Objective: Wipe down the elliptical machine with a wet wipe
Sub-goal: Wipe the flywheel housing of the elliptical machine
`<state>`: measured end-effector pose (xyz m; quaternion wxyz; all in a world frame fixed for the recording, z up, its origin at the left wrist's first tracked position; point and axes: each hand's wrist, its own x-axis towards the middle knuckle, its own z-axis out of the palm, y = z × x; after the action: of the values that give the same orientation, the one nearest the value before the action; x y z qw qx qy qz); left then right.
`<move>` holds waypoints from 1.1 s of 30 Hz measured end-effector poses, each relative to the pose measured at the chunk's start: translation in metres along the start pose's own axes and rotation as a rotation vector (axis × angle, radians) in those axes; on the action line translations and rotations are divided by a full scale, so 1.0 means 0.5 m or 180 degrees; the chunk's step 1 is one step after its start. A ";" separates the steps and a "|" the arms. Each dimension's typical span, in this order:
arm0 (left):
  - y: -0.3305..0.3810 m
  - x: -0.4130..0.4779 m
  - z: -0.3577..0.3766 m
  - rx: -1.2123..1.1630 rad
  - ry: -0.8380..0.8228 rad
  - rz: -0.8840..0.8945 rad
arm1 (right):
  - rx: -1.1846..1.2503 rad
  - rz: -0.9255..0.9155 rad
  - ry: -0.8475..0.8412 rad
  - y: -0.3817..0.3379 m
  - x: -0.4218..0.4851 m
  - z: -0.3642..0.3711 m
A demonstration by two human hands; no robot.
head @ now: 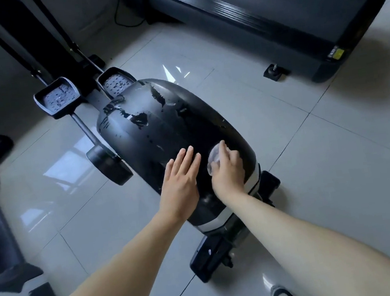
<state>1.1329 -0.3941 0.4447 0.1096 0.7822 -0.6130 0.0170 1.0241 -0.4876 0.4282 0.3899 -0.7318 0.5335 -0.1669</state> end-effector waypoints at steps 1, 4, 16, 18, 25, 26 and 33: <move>0.002 0.007 0.000 0.0071 -0.0019 -0.0047 | -0.0123 -0.0287 -0.0081 -0.014 0.015 -0.006; 0.015 0.019 0.005 0.0284 -0.0110 -0.0211 | -0.0327 -0.0740 -0.0105 -0.025 0.042 -0.018; 0.079 0.036 0.018 0.0227 -0.0136 -0.0866 | 0.0595 -0.0110 0.0180 0.080 0.018 -0.052; 0.078 0.038 0.014 0.0213 -0.0147 -0.0861 | 0.0395 -0.0531 0.0106 0.044 0.039 -0.045; 0.083 0.038 0.008 0.0193 -0.0265 -0.0945 | -0.0313 -0.0869 -0.0084 0.021 0.065 -0.050; 0.084 0.039 0.007 0.0186 -0.0276 -0.0968 | -0.0279 -0.0693 -0.0040 0.043 0.060 -0.055; 0.093 0.041 0.006 0.0134 -0.0296 -0.1108 | 0.0294 0.0334 -0.0124 0.116 0.045 -0.060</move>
<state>1.0931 -0.4248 0.4522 0.0660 0.8786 -0.4724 -0.0255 0.9748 -0.5273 0.4003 0.4417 -0.6871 0.5552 -0.1564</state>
